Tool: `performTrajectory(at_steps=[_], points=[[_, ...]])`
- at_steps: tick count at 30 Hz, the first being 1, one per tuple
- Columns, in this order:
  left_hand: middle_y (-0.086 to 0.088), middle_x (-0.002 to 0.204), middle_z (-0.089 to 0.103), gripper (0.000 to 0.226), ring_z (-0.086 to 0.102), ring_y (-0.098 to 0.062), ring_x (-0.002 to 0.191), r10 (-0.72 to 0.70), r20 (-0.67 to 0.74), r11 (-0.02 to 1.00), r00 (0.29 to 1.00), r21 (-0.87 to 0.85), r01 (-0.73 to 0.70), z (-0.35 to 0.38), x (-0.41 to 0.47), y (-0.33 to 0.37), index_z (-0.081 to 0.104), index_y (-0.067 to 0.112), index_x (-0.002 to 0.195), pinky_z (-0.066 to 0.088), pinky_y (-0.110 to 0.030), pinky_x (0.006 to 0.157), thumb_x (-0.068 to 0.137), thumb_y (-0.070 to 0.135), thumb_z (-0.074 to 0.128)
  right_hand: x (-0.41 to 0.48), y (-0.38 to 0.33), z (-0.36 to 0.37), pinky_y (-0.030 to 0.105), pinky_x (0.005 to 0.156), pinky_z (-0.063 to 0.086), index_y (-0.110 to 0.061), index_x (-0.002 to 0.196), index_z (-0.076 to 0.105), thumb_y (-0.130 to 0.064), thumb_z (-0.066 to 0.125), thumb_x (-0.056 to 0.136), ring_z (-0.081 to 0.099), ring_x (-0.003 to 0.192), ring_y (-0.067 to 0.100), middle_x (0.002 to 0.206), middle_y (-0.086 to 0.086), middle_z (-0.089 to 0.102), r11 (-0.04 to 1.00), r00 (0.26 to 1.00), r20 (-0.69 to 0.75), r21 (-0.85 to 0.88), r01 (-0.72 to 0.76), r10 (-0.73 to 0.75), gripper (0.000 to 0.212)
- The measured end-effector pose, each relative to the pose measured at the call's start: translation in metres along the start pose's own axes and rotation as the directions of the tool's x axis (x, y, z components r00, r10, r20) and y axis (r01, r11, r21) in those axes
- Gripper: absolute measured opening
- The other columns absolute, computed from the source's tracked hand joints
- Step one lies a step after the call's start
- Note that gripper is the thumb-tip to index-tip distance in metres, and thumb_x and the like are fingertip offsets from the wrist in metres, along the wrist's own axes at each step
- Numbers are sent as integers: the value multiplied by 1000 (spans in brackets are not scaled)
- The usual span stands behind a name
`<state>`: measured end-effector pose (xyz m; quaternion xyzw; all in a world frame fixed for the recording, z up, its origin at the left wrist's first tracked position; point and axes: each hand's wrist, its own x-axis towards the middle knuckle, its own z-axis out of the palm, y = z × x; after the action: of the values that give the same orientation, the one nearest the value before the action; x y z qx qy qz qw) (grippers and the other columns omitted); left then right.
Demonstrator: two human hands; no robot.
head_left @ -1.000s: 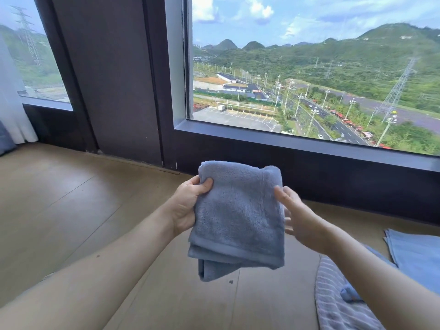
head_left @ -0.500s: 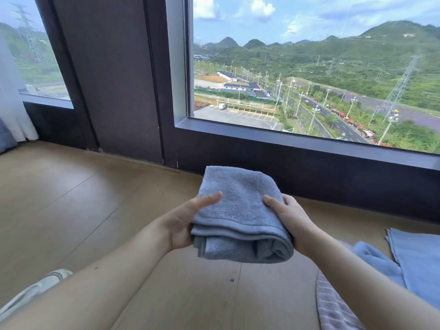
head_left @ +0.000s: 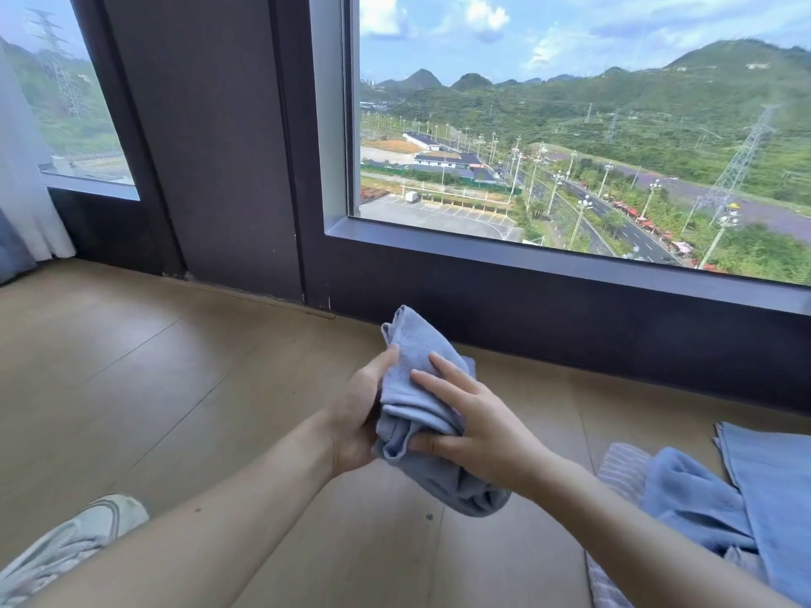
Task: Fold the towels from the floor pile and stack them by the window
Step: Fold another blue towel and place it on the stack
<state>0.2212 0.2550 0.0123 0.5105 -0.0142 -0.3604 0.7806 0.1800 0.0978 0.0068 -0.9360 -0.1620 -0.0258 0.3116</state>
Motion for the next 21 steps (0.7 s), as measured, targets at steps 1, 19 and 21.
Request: performTrajectory(at_steps=[1, 19, 21], points=[[-17, 98, 71, 64, 70, -26, 84, 19, 39, 1000, 999, -1, -19, 1, 0, 1, 69, 5, 103, 56, -33, 73, 91, 57, 34, 1, -1, 0, 11, 103, 21, -32, 140, 40, -36, 64, 85, 24, 134, 2, 145, -22, 25, 999, 999, -52, 36, 0, 2, 60], [-8, 113, 64, 50, 61, -22, 89, 280, -195, 905, 940, 381, -191, -2, 13, -13, 48, 25, 131, 51, -35, 80, 88, 0, 51, 6, -1, -3, 0, 66, 40, -40, 89, 60, -31, 41, 99, 56, 84, -10, 90, -21, 64, 835, 926, -219, 529, -154, 309, 23], [-10, 95, 64, 37, 57, -20, 74, 230, -257, 942, 939, 300, -148, -2, 14, -9, 54, 15, 122, 49, -27, 65, 92, -3, 42, 4, -1, -4, 9, 72, 44, -36, 82, 62, -32, 42, 98, 59, 86, 2, 91, -12, 66, 806, 906, -252, 575, -144, 341, 27]])
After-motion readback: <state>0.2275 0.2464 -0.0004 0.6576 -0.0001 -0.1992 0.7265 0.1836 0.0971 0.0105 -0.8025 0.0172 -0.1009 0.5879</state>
